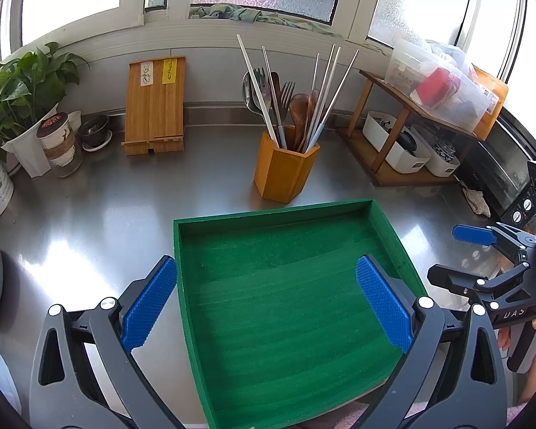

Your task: Organize utensils

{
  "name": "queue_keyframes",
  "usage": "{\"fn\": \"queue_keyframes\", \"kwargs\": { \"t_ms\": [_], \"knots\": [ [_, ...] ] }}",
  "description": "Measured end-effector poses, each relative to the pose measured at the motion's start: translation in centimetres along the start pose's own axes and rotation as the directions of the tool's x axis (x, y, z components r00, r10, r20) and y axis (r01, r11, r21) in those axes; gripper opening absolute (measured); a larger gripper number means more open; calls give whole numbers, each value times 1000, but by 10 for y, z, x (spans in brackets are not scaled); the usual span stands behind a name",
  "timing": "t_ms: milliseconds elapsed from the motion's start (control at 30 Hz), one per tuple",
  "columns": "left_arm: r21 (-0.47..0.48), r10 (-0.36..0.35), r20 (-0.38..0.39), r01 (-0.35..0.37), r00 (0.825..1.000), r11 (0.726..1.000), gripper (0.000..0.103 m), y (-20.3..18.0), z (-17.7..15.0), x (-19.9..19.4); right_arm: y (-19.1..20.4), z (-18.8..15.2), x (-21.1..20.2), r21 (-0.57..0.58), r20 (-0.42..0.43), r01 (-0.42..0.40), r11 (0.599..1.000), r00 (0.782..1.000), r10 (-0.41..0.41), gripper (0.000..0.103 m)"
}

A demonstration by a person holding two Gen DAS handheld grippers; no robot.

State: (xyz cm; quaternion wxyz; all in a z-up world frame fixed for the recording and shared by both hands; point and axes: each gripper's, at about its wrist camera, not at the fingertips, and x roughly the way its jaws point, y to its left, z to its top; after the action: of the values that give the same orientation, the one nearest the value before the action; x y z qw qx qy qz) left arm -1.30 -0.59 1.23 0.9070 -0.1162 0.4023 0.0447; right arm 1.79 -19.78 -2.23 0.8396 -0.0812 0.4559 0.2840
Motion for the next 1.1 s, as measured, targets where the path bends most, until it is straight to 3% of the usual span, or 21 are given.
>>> {"fn": "queue_keyframes", "kwargs": {
  "t_ms": [1100],
  "knots": [
    [8, 20, 0, -20, 1000, 1000, 95, -8, 5, 4, -9, 3, 0, 21, 6, -13, 1000, 1000, 12, 100]
  ]
}}
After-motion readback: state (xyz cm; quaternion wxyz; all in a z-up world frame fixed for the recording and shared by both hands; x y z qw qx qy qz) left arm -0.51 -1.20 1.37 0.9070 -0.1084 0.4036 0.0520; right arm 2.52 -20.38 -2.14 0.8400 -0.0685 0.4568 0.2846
